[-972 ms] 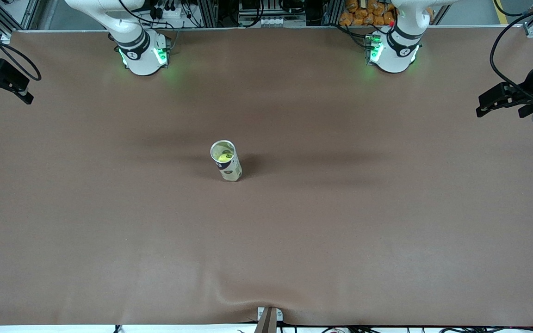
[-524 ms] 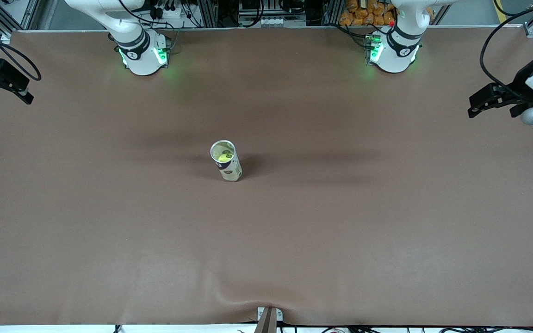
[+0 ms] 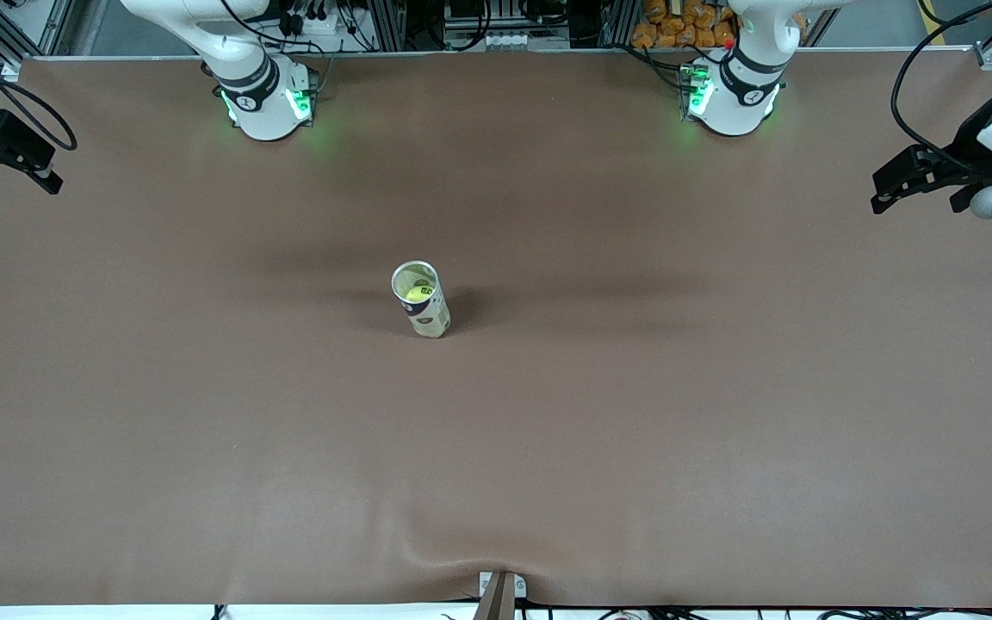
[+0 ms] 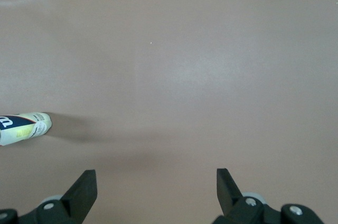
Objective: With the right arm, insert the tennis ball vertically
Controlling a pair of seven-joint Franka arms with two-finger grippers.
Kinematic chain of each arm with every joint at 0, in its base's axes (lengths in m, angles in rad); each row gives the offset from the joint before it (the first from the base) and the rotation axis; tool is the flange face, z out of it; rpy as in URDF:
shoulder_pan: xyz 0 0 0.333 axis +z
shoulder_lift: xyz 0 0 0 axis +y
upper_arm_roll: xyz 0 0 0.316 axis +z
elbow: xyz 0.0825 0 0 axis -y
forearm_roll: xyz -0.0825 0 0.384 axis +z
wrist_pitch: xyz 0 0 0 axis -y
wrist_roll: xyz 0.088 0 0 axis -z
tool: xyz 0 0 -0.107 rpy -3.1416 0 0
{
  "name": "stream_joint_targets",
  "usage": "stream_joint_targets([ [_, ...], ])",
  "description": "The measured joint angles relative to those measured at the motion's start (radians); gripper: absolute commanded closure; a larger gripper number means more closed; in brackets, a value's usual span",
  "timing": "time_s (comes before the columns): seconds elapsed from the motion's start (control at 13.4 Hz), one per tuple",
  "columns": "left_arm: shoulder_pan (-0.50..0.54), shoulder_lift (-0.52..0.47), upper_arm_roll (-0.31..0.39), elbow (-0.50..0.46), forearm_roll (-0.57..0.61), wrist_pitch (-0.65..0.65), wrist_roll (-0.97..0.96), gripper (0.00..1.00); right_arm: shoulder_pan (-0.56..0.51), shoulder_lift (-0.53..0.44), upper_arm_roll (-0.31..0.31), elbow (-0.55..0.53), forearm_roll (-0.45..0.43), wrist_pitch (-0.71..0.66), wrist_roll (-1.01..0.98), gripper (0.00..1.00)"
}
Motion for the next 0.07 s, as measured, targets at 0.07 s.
stream_joint_targets([
  [0.07, 0.0, 0.0, 0.0, 0.0, 0.0, -0.004, 0.0, 0.0, 0.0, 0.0, 0.0, 0.0, 0.0, 0.0, 0.0, 0.0],
])
